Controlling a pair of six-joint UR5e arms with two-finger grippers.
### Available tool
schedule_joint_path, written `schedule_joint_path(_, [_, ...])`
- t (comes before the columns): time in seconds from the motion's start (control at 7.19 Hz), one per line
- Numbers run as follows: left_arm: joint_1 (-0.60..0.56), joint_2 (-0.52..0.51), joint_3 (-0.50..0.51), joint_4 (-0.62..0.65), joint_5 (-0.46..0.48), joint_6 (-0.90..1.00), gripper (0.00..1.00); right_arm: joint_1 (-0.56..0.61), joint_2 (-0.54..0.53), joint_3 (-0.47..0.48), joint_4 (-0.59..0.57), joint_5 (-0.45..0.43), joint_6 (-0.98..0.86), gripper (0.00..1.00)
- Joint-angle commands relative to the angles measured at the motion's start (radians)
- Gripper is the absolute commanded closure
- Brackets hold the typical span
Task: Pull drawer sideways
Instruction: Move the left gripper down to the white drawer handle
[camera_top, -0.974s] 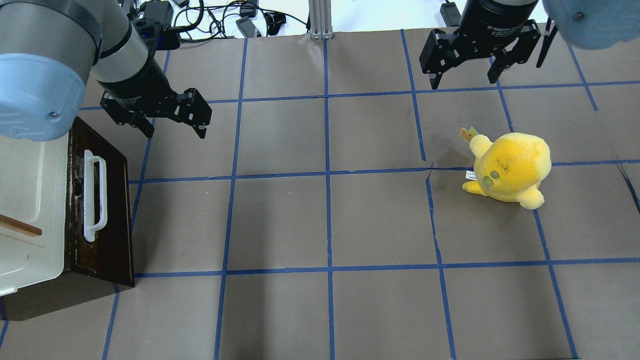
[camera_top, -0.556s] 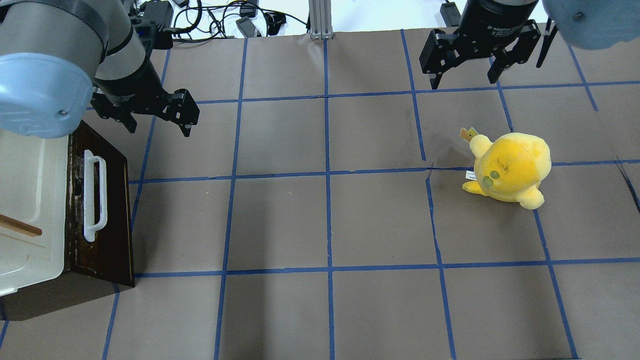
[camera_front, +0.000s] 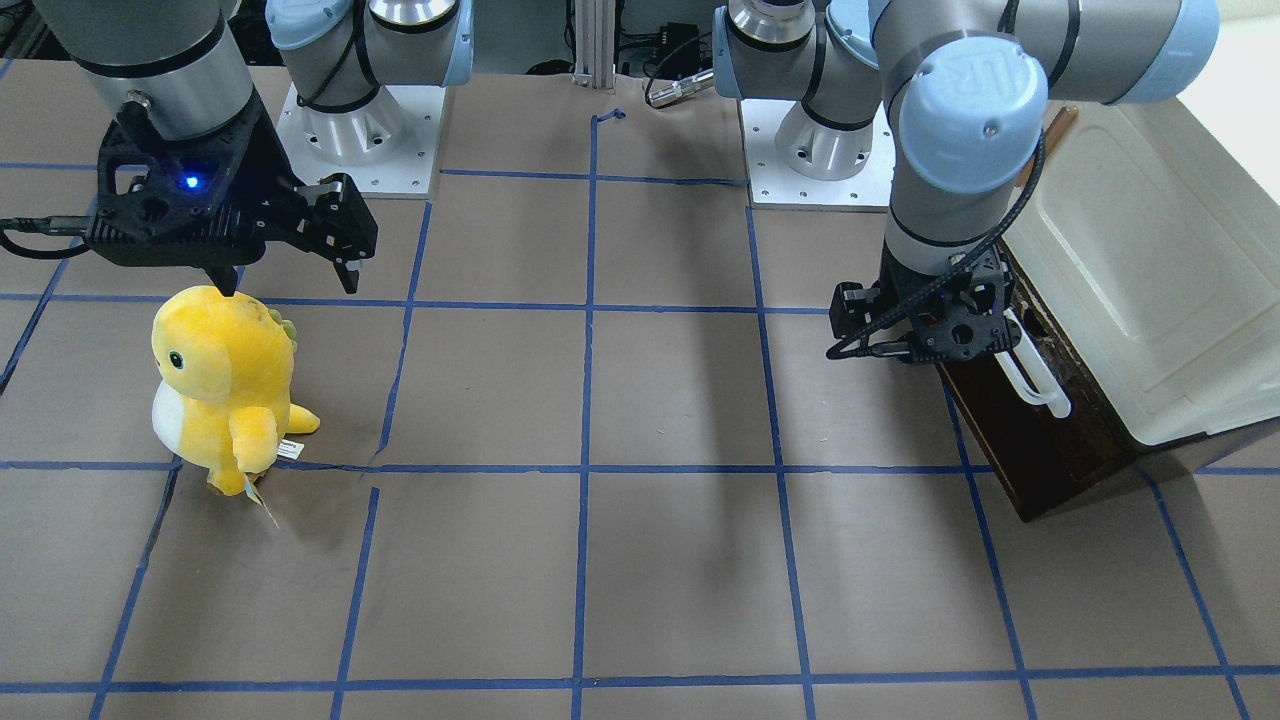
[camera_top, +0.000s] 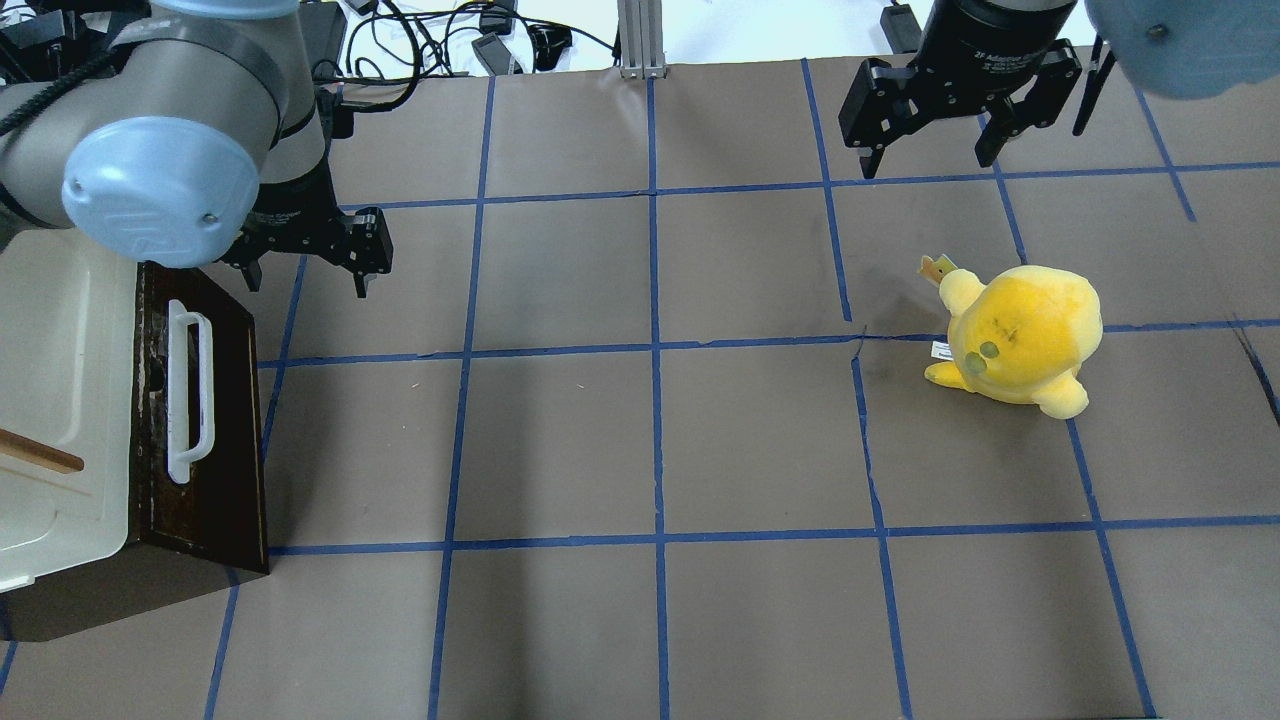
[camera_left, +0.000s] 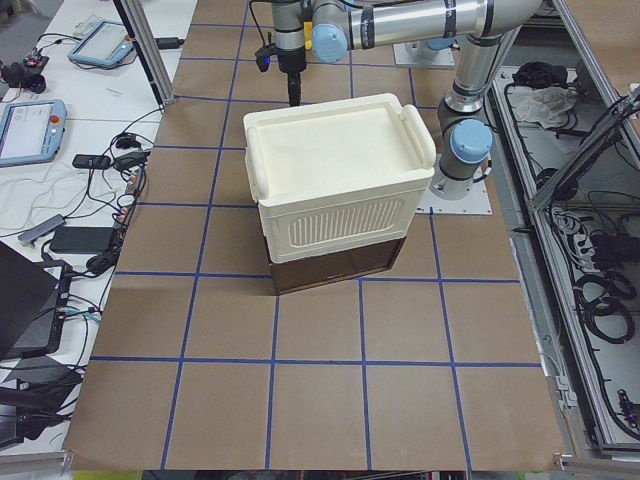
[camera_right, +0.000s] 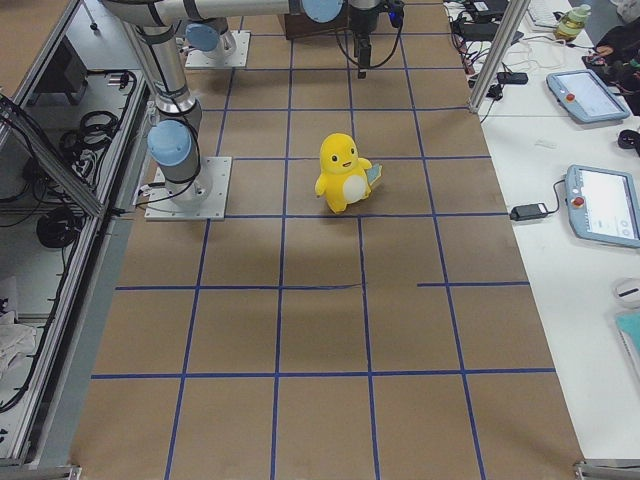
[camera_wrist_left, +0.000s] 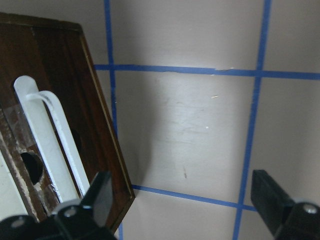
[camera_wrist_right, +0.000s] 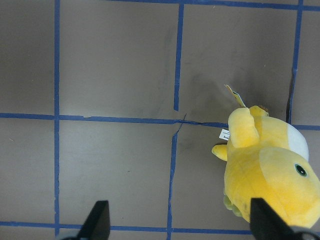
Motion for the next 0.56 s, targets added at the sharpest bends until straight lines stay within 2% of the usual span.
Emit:
schedule_joint_path(0.0, [-0.005, -0.062, -0.03, 0.0, 0.078, -0.095, 0.0, 0.0, 0.0, 0.0, 0.0, 0.0, 0.0, 0.0])
schedule_joint_path(0.14, [-0.005, -0.086, -0.035, -0.001, 0.173, -0.107, 0.0, 0.0, 0.0, 0.0, 0.0, 0.0, 0.0, 0.0])
schedule_joint_path(0.28, [-0.005, -0.103, -0.039, -0.001, 0.223, -0.119, 0.0, 0.0, 0.0, 0.0, 0.0, 0.0, -0.001, 0.0])
schedule_joint_path(0.42, [-0.003, -0.119, -0.049, -0.006, 0.226, -0.211, 0.0, 0.0, 0.0, 0.0, 0.0, 0.0, 0.0, 0.0])
